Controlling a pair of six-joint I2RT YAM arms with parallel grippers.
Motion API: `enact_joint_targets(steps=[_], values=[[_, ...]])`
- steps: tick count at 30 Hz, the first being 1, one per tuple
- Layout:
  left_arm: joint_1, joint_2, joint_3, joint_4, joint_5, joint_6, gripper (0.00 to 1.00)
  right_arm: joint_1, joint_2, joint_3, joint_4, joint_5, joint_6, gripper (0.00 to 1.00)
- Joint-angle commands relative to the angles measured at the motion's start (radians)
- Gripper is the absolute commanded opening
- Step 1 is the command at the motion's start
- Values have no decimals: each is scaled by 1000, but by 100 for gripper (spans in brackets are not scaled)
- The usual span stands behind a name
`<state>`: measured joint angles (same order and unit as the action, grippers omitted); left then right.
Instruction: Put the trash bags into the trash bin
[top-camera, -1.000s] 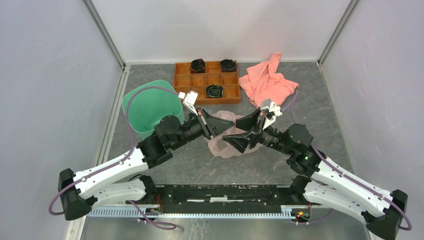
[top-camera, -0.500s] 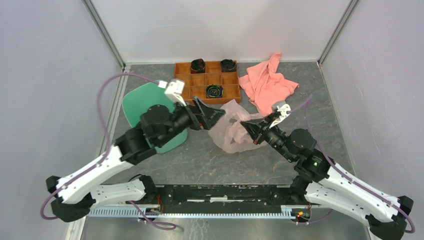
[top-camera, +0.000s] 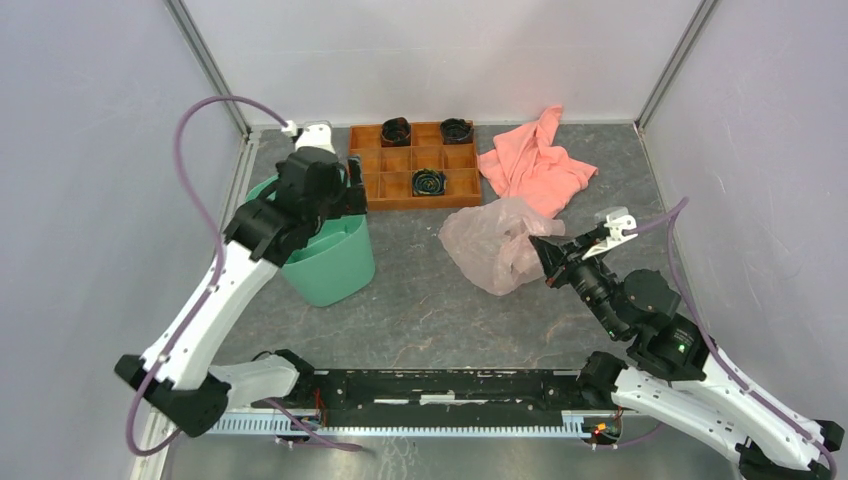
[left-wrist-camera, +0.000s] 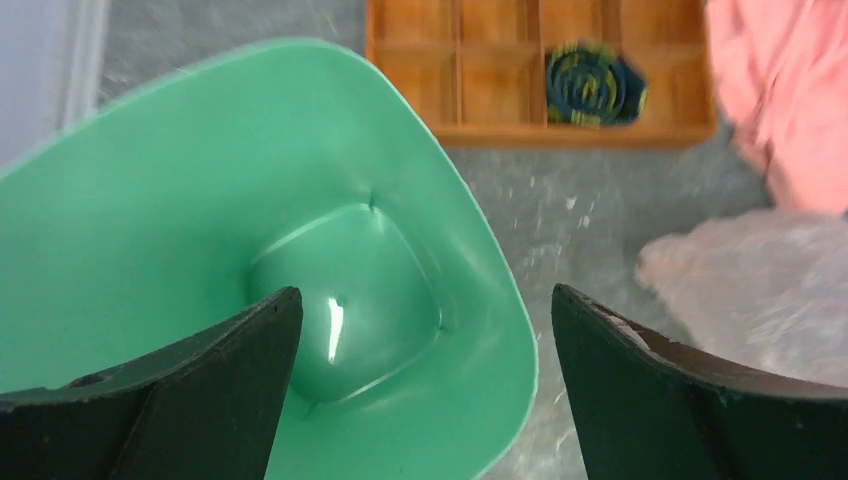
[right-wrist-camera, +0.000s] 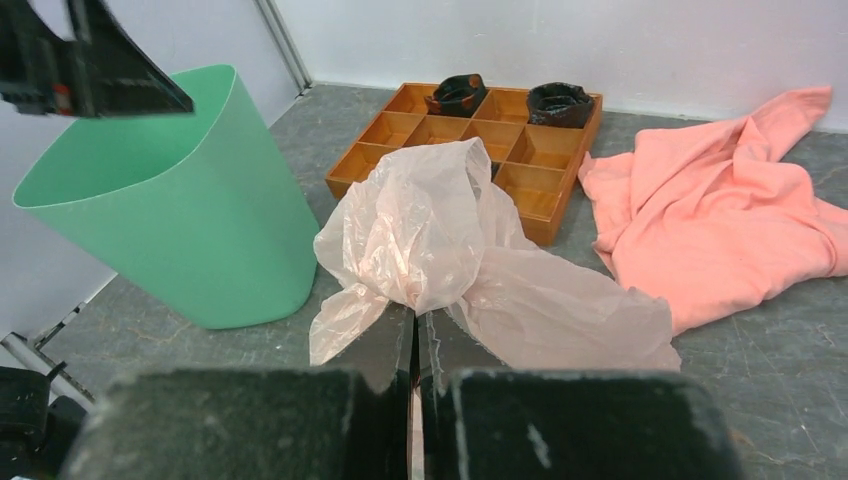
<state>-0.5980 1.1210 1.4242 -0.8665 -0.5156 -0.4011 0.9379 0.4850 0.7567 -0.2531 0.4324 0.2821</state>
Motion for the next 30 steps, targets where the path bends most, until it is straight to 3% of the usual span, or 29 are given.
enact_joint_targets(steps=[1, 6, 14, 21, 26, 30], values=[[68, 56, -45, -4, 260, 133, 100, 4, -12, 29, -27, 36, -4, 1], [68, 79, -118, 53, 329, 132, 99, 4, -13, 15, -5, 18, -9, 1], [69, 104, -93, 26, 374, 142, 78, 4, -34, -62, 69, 31, -61, 1], [67, 115, -74, 21, 475, 129, 33, 4, -14, -57, 81, 31, -98, 1], [36, 117, -17, 12, 569, 105, 15, 4, -10, -36, 76, 44, -131, 1], [-120, 129, 39, 11, 541, 49, 10, 4, 5, 32, 49, 73, -175, 1]])
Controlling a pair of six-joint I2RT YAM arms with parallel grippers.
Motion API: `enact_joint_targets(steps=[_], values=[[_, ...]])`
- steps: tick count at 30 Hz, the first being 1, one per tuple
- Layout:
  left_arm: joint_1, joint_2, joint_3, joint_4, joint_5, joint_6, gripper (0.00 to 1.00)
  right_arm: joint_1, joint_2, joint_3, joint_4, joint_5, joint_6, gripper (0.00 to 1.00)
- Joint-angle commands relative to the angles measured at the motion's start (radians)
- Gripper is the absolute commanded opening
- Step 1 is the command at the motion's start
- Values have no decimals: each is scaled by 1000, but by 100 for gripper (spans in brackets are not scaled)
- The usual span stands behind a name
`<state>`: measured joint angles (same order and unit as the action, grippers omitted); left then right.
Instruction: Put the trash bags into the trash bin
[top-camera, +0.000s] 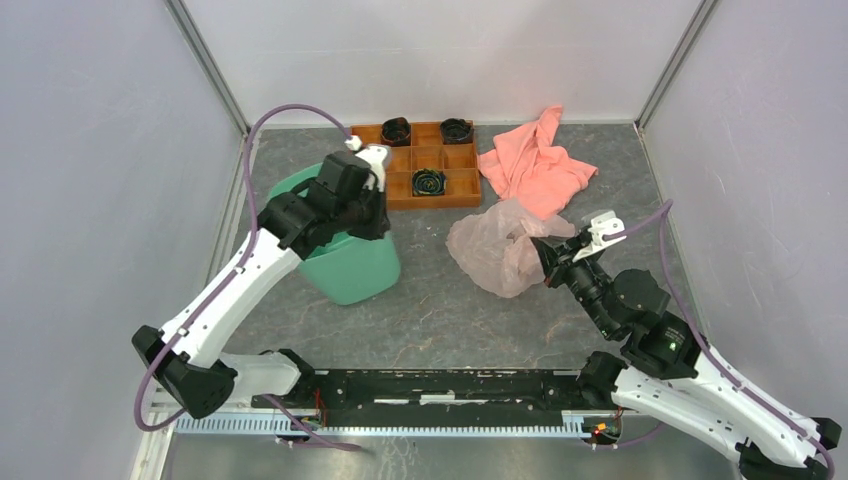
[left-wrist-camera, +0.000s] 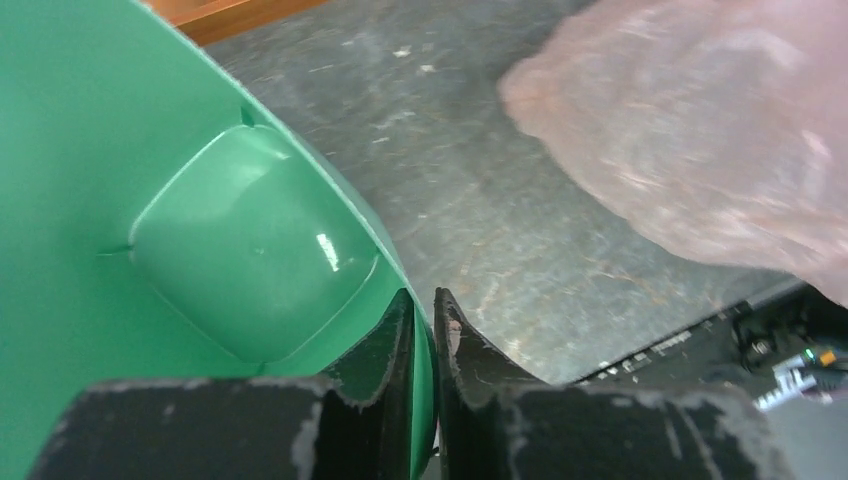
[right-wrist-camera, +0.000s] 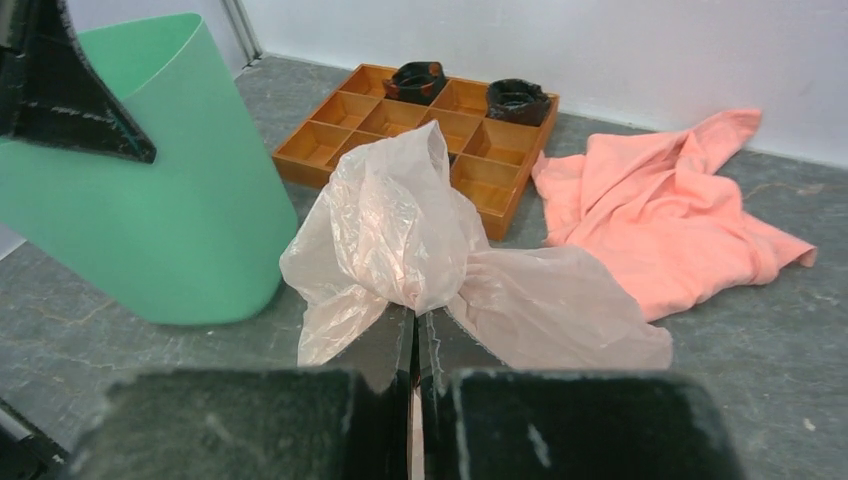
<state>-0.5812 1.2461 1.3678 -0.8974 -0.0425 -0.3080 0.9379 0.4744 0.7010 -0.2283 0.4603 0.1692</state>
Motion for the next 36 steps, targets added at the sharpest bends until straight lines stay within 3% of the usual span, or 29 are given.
enact_joint_targets(steps=[1, 6, 12, 14, 18, 23, 29, 36], values=[[-190, 14, 109, 48, 49, -61, 10, 4, 20, 111, 17, 50, -77, 1], [-411, 64, 81, 162, 20, -154, 6, 4, 41, 234, -13, 65, -128, 1], [-559, 112, 44, 241, -2, -208, 4, 4, 66, 396, -33, 55, -161, 1], [-591, 108, 28, 289, 14, -220, 12, 4, 85, 442, -29, 43, -187, 1], [-616, 91, 4, 339, 38, -233, 40, 4, 147, 534, -19, -13, -209, 1], [-617, -27, -38, 377, 58, -234, 58, 4, 250, 679, 8, -153, -235, 1], [-617, -274, -131, 439, -13, -226, 73, 3, 404, 798, 138, -519, -177, 1], [-617, -586, -240, 418, -254, -270, 88, 4, 589, 895, 473, -807, 109, 1]])
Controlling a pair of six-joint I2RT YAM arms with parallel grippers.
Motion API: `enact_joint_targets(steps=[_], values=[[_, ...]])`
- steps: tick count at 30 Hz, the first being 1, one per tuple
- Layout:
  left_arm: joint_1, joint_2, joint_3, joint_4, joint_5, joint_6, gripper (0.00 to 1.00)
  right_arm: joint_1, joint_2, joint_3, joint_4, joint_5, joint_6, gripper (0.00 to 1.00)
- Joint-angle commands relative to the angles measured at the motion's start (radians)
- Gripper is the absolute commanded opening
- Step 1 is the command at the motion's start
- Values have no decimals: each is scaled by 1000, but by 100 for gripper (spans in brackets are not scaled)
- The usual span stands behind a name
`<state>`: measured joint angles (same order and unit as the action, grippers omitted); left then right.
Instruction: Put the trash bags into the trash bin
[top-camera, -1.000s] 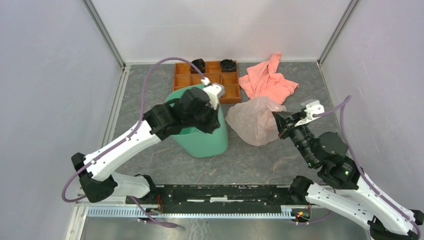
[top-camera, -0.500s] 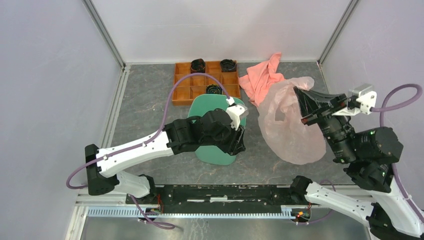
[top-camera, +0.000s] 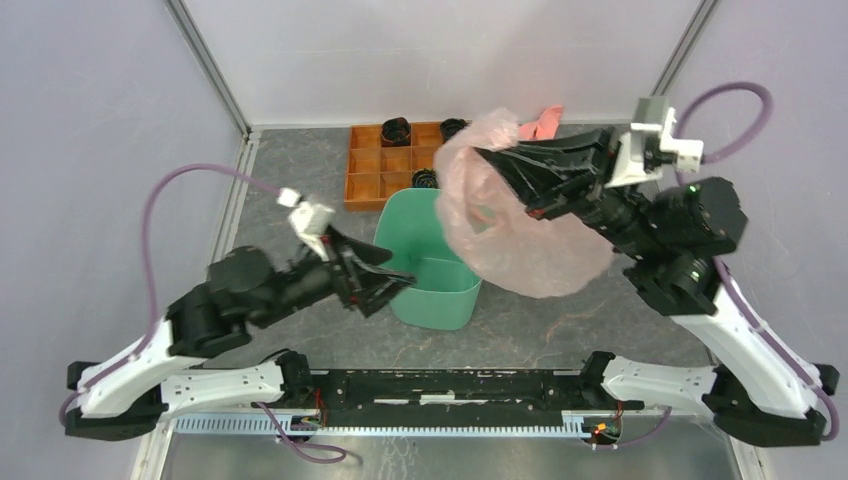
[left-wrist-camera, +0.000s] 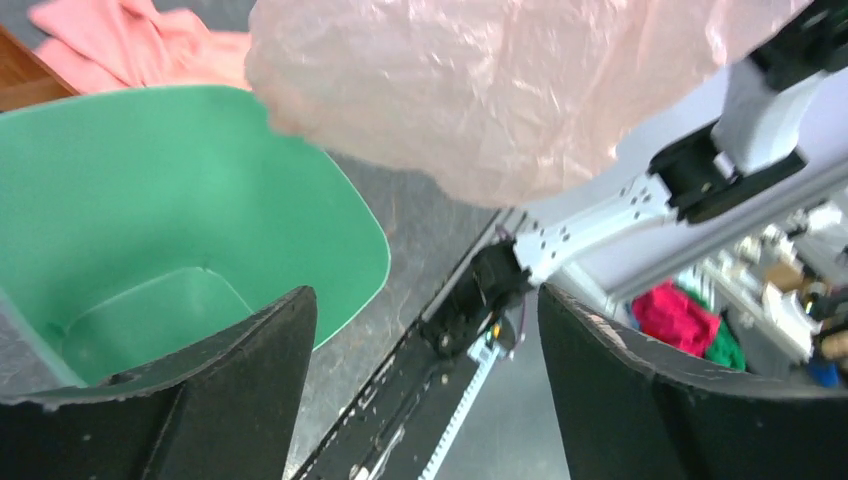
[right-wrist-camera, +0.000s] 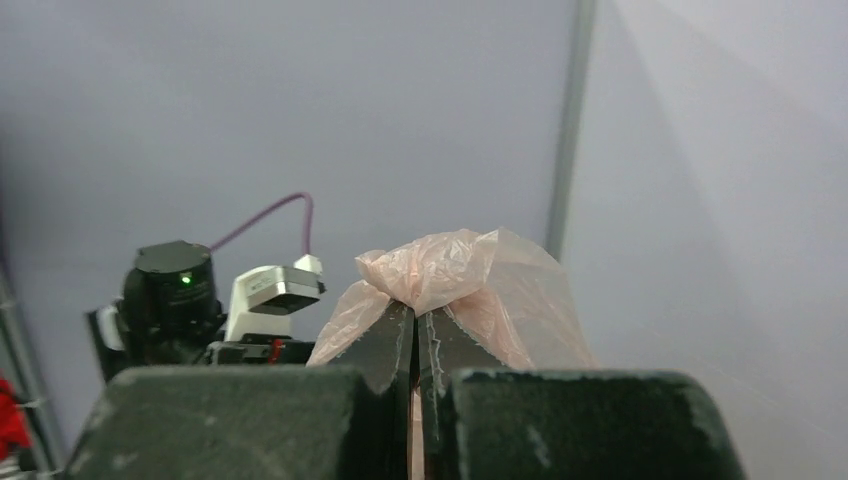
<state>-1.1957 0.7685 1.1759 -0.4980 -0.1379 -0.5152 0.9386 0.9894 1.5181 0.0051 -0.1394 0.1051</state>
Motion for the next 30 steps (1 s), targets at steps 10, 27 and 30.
enact_joint_targets(steps=[10, 27, 30], values=[[-1, -366, -124, 2, -280, -109, 96, 3, 54, 28, 331, 207, 289, 1], [-2, -169, 154, -124, -501, -65, 95, 3, -172, -171, -236, 592, 144, 1], [-2, -25, 276, -244, -564, -109, 95, 3, -189, -162, -292, 616, 107, 1]])
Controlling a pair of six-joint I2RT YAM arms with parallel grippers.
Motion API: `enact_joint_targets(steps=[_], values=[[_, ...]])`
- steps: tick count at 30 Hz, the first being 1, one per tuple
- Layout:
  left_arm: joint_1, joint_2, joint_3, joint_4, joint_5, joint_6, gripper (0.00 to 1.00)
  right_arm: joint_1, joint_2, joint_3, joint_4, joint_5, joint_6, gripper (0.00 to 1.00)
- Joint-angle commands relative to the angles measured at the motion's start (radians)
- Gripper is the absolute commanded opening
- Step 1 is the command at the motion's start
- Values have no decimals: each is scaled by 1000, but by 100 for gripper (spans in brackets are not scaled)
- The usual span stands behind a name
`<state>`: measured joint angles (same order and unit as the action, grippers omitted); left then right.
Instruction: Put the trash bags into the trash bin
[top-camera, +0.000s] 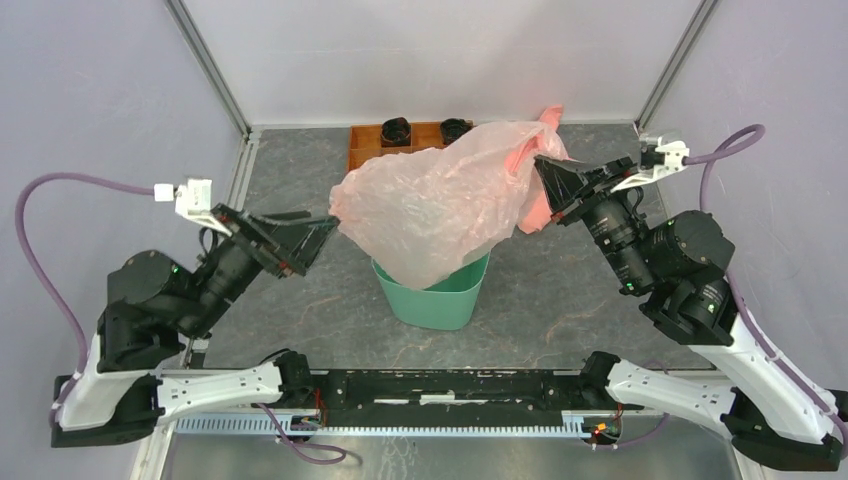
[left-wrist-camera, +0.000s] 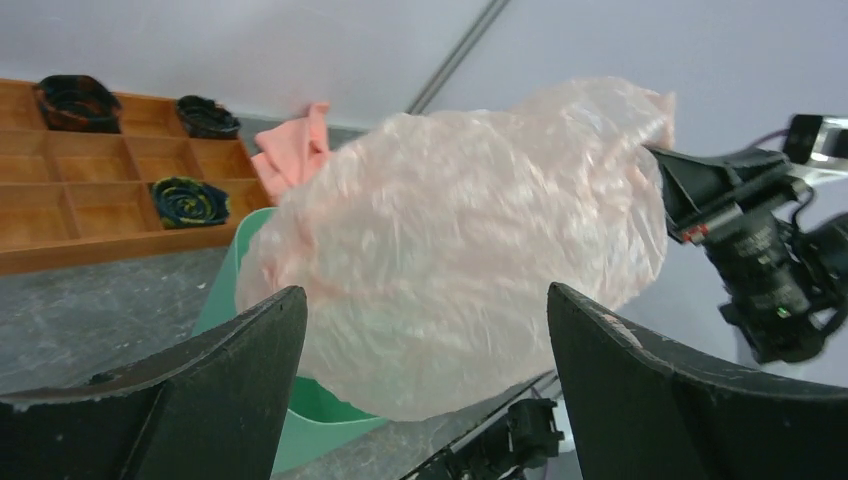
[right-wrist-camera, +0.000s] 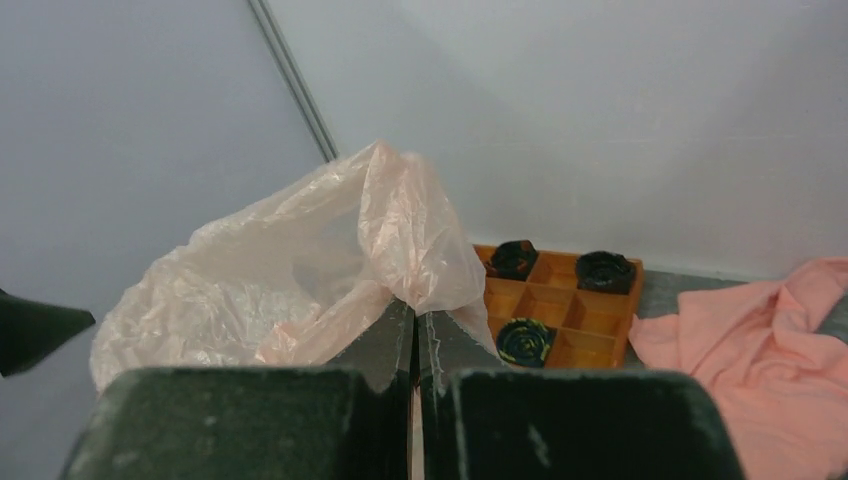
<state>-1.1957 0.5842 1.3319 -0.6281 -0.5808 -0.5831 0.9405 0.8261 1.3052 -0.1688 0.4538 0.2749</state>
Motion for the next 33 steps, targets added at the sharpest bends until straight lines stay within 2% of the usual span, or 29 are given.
enact_joint_targets(steps=[1, 4, 7, 11, 13, 17, 21, 25, 29, 33], values=[[-2, 206, 154, -139, -121, -40, 95, 1, -32, 46, -128, 41, -82, 1], [-2, 310, 209, -149, -98, -26, 95, 1, -39, 45, -146, 83, -128, 1], [-2, 380, 237, -141, -122, -7, 96, 1, -38, 64, -152, 43, -156, 1], [2, 469, 260, -114, -62, 2, 82, 1, -36, 76, -134, -1, -183, 1], [8, 498, 220, -96, -33, -19, 73, 2, -26, 94, -129, -17, -189, 1], [59, 502, 50, 1, 56, -71, 65, 1, 10, 135, -88, -110, -198, 1], [216, 471, -113, 73, 233, -116, 56, 1, 87, 169, -55, -318, -202, 1], [254, 428, -186, 92, 302, -105, 59, 1, 178, 153, -49, -491, -193, 1], [254, 364, -150, 91, 390, -53, 75, 1, 234, 122, -67, -534, -194, 1], [254, 286, -118, 14, 381, -23, 86, 1, 287, 117, -74, -593, -198, 1]])
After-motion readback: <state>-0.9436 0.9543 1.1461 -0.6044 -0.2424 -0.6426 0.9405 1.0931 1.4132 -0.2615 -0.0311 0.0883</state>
